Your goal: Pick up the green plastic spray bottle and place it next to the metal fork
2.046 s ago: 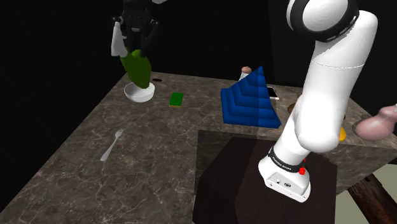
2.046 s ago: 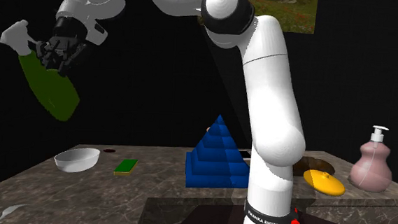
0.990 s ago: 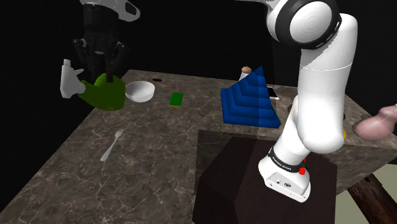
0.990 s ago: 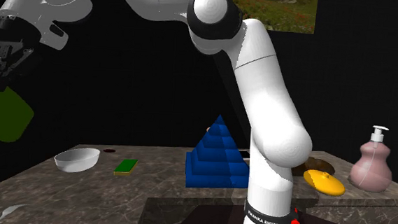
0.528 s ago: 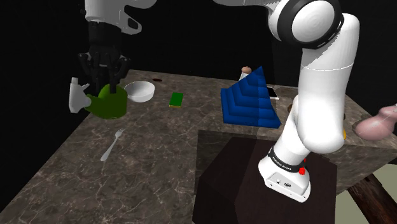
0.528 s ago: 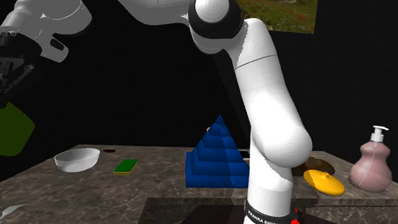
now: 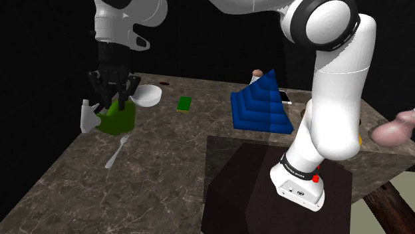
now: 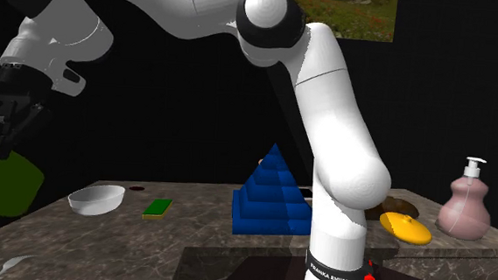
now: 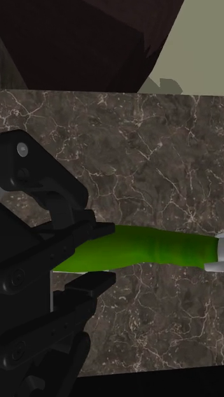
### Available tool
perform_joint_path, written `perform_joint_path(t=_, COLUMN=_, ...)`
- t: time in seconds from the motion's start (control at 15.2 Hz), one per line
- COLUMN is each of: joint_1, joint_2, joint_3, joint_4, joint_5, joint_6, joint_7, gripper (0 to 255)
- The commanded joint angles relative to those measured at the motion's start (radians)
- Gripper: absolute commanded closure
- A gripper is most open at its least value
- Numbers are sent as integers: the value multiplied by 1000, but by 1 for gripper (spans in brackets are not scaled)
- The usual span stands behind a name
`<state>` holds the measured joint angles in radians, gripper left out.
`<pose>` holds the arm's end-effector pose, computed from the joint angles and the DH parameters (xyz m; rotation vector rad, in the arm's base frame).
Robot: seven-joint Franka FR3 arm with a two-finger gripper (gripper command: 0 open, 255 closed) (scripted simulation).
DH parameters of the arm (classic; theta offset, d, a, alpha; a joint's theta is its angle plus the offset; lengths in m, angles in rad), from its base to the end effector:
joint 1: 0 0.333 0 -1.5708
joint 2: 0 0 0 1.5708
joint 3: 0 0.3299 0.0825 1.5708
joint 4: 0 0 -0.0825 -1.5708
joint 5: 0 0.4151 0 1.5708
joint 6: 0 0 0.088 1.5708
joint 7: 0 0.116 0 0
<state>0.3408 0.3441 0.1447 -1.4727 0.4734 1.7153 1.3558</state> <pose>0.5947 0.3515 0.4856 -2.5038 1.3189 0.6766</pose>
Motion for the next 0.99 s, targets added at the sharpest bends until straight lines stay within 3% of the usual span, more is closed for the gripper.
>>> perform_joint_path(t=0.0, joint_1=0, joint_2=-1, joint_3=0, joint_4=-28, joint_5=2, joint_6=24, joint_7=-13, gripper=255)
perform_joint_path(t=0.92, joint_1=6, joint_2=36, joint_3=1, joint_4=-155, joint_5=16, joint_6=174, joint_7=-85, gripper=255)
